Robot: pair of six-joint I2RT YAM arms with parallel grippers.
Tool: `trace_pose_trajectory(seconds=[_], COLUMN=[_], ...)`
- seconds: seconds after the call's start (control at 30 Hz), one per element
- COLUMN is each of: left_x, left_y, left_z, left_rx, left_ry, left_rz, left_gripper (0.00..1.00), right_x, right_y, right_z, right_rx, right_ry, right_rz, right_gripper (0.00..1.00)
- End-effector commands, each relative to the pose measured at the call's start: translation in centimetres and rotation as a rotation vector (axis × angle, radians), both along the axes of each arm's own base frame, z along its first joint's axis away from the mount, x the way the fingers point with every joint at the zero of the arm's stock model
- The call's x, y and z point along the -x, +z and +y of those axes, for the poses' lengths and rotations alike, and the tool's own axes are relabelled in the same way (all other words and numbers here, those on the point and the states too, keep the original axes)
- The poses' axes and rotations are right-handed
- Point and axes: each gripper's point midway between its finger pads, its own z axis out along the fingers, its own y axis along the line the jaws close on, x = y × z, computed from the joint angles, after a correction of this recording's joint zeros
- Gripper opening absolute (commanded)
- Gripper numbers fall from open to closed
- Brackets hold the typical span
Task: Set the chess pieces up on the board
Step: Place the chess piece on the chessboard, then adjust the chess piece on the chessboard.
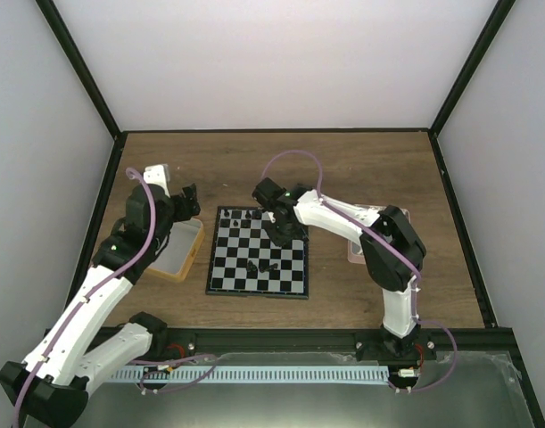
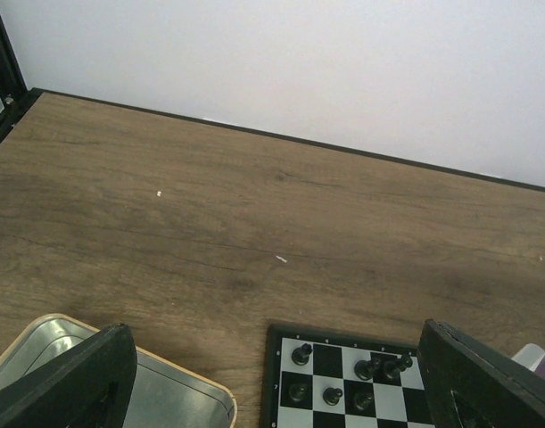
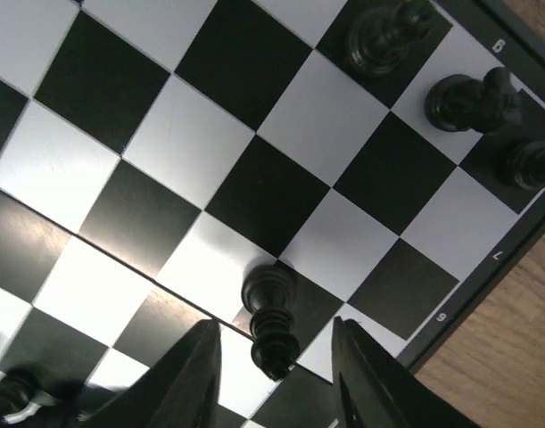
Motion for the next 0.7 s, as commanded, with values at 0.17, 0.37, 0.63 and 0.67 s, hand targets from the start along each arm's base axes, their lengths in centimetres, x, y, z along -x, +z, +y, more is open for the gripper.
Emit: trace_pose_trajectory(seconds=[0.17,0.37,0.63,0.67], left_x=[0.1,-0.1,-0.4,-0.4], left_y=[0.0,-0.3,-0.7,-0.7], left_z=[0.1,-0.3,-0.1,-0.1], left_rx=[0.009,0.019,0.017,0.018], left_ry=[-0.007,-0.022,-0.017,-0.015], left_rz=[-0.008,-0.001,0.017,0.016], left_gripper=[0.88,0.88,0.88,0.88], right_x=[-1.7,-1.1,-0.5,-0.7], right_y=[3.1,2.2,1.0,1.1], right_z=[1.3,0.7,1.0,1.0], right_rx=[-0.176,-0.217,-0.232,-0.233], right_ry=[-0.147,-0.211,-0.194,-0.196], right_rz=[-0.100,-0.109,-0.084,-0.093], right_gripper=[0.45,0.42,0.25,0.23])
